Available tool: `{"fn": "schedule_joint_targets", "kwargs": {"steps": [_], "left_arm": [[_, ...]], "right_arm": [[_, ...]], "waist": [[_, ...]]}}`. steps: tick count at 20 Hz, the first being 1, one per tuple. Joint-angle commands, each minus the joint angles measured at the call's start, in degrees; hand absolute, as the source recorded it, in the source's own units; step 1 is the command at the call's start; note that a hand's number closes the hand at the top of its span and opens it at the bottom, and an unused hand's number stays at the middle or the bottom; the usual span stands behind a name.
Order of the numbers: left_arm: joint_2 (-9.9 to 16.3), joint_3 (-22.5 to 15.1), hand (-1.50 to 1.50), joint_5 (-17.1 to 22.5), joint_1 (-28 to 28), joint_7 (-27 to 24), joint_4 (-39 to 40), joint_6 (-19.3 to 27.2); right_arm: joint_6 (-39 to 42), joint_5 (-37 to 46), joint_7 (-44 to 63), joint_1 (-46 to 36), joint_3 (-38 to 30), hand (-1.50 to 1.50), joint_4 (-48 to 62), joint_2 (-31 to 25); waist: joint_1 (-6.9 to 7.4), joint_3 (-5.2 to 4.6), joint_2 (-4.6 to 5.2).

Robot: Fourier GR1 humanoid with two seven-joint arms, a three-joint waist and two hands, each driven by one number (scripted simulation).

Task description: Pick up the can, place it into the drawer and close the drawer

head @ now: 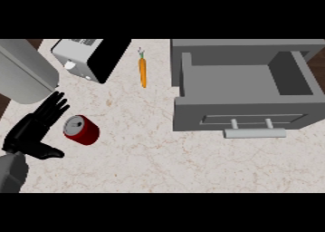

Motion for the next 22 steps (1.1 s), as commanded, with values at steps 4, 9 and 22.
{"fn": "schedule_joint_targets", "kwargs": {"steps": [4,9,22], "left_arm": [[-0.42,-2.24,-1.50,-7.73,-0.82,-13.09,12.25,-0.40],[1.20,-1.83,-1.50,-10.66,-5.49,-19.21,24.07,-0.64],[-1.32,-1.48,-1.50,-11.52,-12.70,-22.01,36.14,-1.00]], "right_arm": [[3.24,-2.05,-0.53,1.55,-2.55,-1.50,-1.09,1.19],[5.19,-0.02,-0.96,1.16,-1.92,-1.50,0.82,2.93],[2.70,-3.81,4.57,-1.99,-5.19,-1.50,-0.48,0.02]], "waist": [[-0.13,-0.01,-0.02],[-0.42,-0.06,0.15],[-0.27,-0.06,0.17]]}}
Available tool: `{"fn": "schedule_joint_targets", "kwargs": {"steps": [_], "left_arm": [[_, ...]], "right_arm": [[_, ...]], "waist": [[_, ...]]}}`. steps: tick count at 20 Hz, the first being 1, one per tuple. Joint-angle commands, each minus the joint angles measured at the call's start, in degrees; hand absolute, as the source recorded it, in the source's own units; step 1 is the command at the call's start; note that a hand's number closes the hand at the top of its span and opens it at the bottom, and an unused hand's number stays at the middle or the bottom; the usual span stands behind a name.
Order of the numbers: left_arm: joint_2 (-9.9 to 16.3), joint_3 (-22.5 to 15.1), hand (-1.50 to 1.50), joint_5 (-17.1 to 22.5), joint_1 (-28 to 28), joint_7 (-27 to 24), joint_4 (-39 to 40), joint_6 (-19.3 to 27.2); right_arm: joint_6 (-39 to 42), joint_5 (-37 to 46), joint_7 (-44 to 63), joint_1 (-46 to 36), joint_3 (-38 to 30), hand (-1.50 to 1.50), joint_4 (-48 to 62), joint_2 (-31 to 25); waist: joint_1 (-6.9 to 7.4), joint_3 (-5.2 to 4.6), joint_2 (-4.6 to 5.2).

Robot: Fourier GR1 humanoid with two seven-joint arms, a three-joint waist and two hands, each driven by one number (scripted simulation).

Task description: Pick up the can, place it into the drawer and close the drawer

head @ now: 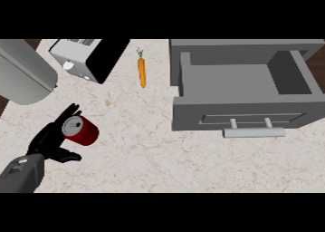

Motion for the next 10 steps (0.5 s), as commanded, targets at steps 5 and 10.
{"fn": "schedule_joint_targets", "kwargs": {"steps": [5,10], "left_arm": [[0.16,2.15,-1.50,1.87,-3.08,-2.12,5.34,-5.79],[-2.41,1.00,1.50,2.37,-4.34,2.98,4.14,-9.45]], "right_arm": [[0.60,-0.15,0.97,0.25,0.57,-1.50,-2.53,1.96],[-0.73,-2.29,4.60,-1.30,-0.56,-1.50,-0.64,-1.02]], "waist": [[-0.27,-0.04,0.15],[0.46,0.05,-0.10]]}}
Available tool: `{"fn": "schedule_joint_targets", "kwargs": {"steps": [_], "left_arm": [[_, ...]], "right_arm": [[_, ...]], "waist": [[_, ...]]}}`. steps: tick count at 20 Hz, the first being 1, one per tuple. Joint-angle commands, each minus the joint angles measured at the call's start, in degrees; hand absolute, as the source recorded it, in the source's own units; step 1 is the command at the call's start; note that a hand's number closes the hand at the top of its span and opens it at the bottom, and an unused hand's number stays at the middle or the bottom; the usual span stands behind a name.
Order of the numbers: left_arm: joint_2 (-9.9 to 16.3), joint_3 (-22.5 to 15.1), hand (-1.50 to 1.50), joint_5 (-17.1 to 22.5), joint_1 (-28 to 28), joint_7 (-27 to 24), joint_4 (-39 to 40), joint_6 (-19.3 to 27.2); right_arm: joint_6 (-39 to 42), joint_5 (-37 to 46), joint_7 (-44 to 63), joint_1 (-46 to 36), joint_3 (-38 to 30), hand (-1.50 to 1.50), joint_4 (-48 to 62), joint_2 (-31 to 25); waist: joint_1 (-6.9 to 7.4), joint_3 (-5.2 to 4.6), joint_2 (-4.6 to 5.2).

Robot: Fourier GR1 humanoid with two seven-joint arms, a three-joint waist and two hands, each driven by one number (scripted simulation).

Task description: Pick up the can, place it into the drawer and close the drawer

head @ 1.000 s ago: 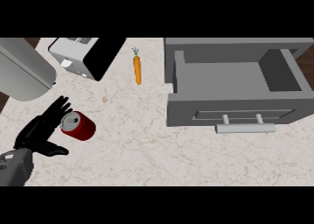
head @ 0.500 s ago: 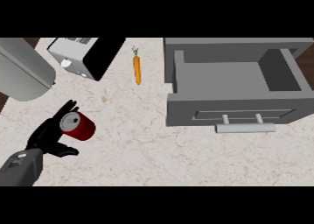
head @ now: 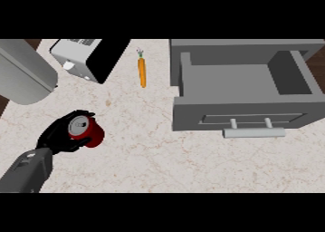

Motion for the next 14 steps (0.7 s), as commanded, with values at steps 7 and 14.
{"fn": "schedule_joint_targets", "kwargs": {"steps": [7,14], "left_arm": [[-1.24,-0.54,1.50,1.49,-3.35,-0.39,-3.27,-10.34],[-11.51,8.05,1.50,9.19,-0.26,-2.89,-8.04,18.41]], "right_arm": [[0.84,1.61,-0.97,-1.65,-0.60,-1.50,2.58,0.21],[-0.21,-1.13,-0.22,3.28,-0.85,-1.50,-2.12,2.10]], "waist": [[0.34,0.03,0.00],[1.46,0.26,-1.00]]}}
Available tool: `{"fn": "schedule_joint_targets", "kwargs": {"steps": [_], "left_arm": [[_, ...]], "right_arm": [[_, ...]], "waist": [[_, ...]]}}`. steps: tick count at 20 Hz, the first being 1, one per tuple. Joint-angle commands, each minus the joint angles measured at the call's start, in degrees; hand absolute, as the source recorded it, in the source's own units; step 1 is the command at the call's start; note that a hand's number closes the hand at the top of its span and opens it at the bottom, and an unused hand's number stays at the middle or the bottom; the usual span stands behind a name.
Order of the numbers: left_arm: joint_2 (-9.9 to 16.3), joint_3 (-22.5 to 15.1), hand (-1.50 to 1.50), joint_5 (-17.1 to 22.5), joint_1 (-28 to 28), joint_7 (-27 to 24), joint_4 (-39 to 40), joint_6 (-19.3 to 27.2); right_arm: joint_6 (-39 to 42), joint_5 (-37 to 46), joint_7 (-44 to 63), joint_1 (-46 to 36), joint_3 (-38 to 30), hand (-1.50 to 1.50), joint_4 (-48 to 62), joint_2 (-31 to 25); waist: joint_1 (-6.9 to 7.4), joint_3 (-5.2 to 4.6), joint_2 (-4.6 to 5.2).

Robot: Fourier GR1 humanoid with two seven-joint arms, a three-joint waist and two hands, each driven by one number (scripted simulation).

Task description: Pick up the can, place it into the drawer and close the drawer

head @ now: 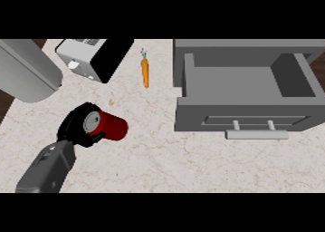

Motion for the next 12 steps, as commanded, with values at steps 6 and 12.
{"fn": "schedule_joint_targets", "kwargs": {"steps": [6,12], "left_arm": [[-10.38,0.74,1.50,4.43,2.41,3.24,-17.06,18.33],[-11.51,-5.94,1.50,6.16,2.36,11.54,-34.04,25.11]], "right_arm": [[-0.01,-1.82,0.69,1.21,-1.06,-1.50,-1.85,0.58],[-1.51,-4.00,2.75,1.61,-2.63,-1.50,-2.36,-0.90]], "waist": [[0.78,0.09,-0.37],[0.86,0.06,-0.42]]}}
